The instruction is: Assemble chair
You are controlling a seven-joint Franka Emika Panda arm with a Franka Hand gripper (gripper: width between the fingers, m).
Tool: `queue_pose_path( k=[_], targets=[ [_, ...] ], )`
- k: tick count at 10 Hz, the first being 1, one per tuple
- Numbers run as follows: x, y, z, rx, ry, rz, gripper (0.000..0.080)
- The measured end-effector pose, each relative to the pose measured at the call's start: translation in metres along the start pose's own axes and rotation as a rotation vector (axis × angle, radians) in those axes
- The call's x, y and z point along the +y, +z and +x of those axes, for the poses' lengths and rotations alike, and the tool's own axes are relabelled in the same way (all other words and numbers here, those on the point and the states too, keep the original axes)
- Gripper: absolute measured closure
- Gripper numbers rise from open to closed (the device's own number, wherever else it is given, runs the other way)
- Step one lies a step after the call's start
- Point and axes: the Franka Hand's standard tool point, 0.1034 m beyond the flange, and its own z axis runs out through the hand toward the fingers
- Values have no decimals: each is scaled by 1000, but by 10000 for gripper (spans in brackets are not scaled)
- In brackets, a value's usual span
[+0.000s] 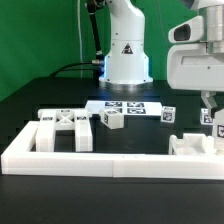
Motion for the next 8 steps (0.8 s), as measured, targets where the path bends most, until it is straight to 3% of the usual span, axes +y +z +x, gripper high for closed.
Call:
queue_pose_path(
  k=[7, 8],
  targets=[
    [-1, 1, -4, -21, 543, 2, 508],
    [-1, 1, -4, -21, 537, 2, 464]
  ],
)
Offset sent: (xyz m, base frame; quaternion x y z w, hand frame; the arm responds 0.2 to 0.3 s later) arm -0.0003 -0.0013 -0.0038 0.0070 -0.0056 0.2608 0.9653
